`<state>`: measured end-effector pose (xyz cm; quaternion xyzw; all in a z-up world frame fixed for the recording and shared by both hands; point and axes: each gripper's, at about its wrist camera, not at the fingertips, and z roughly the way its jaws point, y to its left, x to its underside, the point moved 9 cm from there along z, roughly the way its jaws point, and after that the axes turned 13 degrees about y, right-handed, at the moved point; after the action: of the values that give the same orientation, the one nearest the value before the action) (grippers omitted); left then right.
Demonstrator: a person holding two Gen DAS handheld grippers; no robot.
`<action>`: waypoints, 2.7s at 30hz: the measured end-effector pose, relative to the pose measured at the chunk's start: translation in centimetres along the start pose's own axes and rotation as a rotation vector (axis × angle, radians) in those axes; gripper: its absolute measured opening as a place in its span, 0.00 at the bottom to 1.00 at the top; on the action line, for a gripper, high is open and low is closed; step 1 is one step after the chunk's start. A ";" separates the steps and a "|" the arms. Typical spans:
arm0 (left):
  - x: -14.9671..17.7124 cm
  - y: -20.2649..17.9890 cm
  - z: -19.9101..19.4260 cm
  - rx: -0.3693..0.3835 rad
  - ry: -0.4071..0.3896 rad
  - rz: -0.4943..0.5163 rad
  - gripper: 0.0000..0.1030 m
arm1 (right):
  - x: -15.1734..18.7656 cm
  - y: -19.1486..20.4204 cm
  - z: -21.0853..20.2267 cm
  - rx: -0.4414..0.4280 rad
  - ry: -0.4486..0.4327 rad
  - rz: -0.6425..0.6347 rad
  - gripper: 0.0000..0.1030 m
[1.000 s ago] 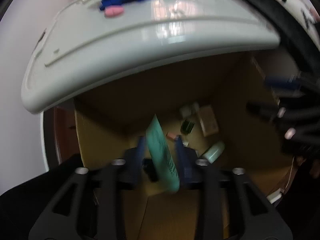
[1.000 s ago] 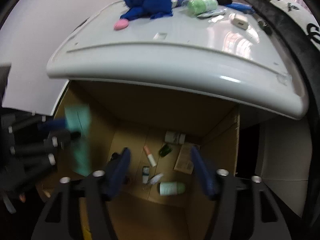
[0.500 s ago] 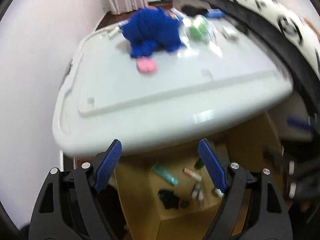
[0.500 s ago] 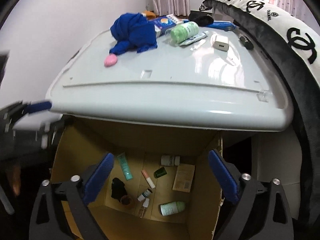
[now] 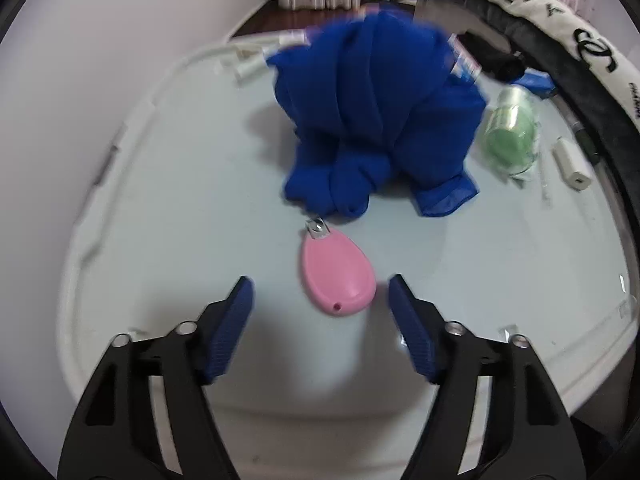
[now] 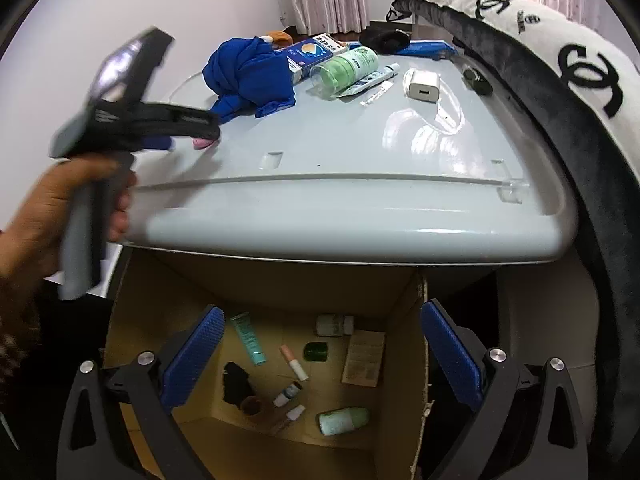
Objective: Collect trash
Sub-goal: 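Grasp the pink egg-shaped clipper with the left gripper, then grasp the white charger with the right gripper while the left gripper holds the clipper, then lower both grippers over the cardboard box and release the clipper and charger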
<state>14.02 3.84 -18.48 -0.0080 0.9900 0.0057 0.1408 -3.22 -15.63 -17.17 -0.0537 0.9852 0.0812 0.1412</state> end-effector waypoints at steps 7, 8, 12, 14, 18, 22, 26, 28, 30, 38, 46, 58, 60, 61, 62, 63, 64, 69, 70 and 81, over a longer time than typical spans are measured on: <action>-0.2 -0.3 -0.4 0.013 -0.063 -0.009 0.35 | -0.9 0.6 -2.1 -0.091 -0.051 0.006 0.94; -0.2 -0.3 -0.6 0.032 -0.063 -0.007 0.35 | -1.2 0.5 -2.7 -0.094 -0.067 0.007 0.94; -0.1 -0.6 -2.9 0.015 -0.126 0.078 0.35 | -3.1 -0.4 -4.2 -0.088 -0.092 0.011 0.94; 0.2 -0.6 -3.2 0.012 -0.130 0.099 0.35 | -4.5 -1.4 -4.6 -0.062 -0.085 0.026 0.94; 0.5 -0.6 -2.6 0.061 -0.088 0.086 0.35 | -9.0 -4.2 -4.3 0.007 -0.059 0.044 0.95; 0.6 -2.0 -3.9 0.081 -0.124 0.124 0.35 | -15.9 -8.7 -2.1 0.071 -0.036 0.121 0.95; 0.7 -3.1 -4.6 0.085 -0.144 0.171 0.35 | -22.5 -12.0 1.2 0.193 -0.054 0.147 0.90; 1.0 -3.2 -4.5 0.104 -0.133 0.173 0.35 | -24.5 -12.8 2.9 0.212 -0.042 0.148 0.81; 1.3 -3.2 -4.3 0.111 -0.118 0.183 0.35 | -26.0 -13.1 5.0 0.168 -0.003 0.175 0.81; 1.2 -2.5 -5.0 0.129 -0.128 0.172 0.35 | -27.0 -13.9 8.7 0.201 0.066 0.160 0.38; 1.2 -3.0 -5.6 0.155 -0.135 0.176 0.35 | -24.7 -14.1 5.8 0.178 0.029 0.145 0.38; 4.3 -3.1 -8.1 0.128 -0.178 0.244 0.35 | -9.8 -2.5 -4.0 0.093 -0.069 -0.091 0.39; 5.6 -3.0 -8.5 0.121 -0.180 0.246 0.35 | -6.0 -0.5 -3.1 0.057 -0.036 -0.107 0.39; 6.5 -3.0 -8.9 0.112 -0.182 0.250 0.35 | -4.2 0.5 -2.5 0.043 -0.019 -0.110 0.39; 7.2 -2.9 -9.0 0.109 -0.185 0.246 0.35 | -1.9 1.4 -1.4 0.035 0.013 -0.112 0.39; 8.1 -2.8 -9.1 0.105 -0.184 0.238 0.35 | -0.2 2.1 -0.5 0.032 0.038 -0.118 0.39; 9.3 -2.6 -9.1 0.106 -0.173 0.222 0.36 | 1.0 2.6 0.6 0.029 0.065 -0.121 0.39; 14.0 -1.5 -7.7 0.109 -0.087 0.162 0.36 | 6.7 4.0 6.3 0.048 0.247 -0.128 0.41; 15.1 -1.1 -7.2 0.105 -0.066 0.147 0.36 | 7.5 3.9 7.2 0.070 0.277 -0.127 0.53; 17.2 0.4 -6.9 0.049 -0.022 0.120 0.65 | 6.4 2.3 6.3 0.072 0.247 -0.047 0.86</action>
<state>-4.44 3.87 -16.69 0.0549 0.9869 -0.0102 0.1514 -7.88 -12.83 -24.62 -0.0813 0.9958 0.0351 0.0228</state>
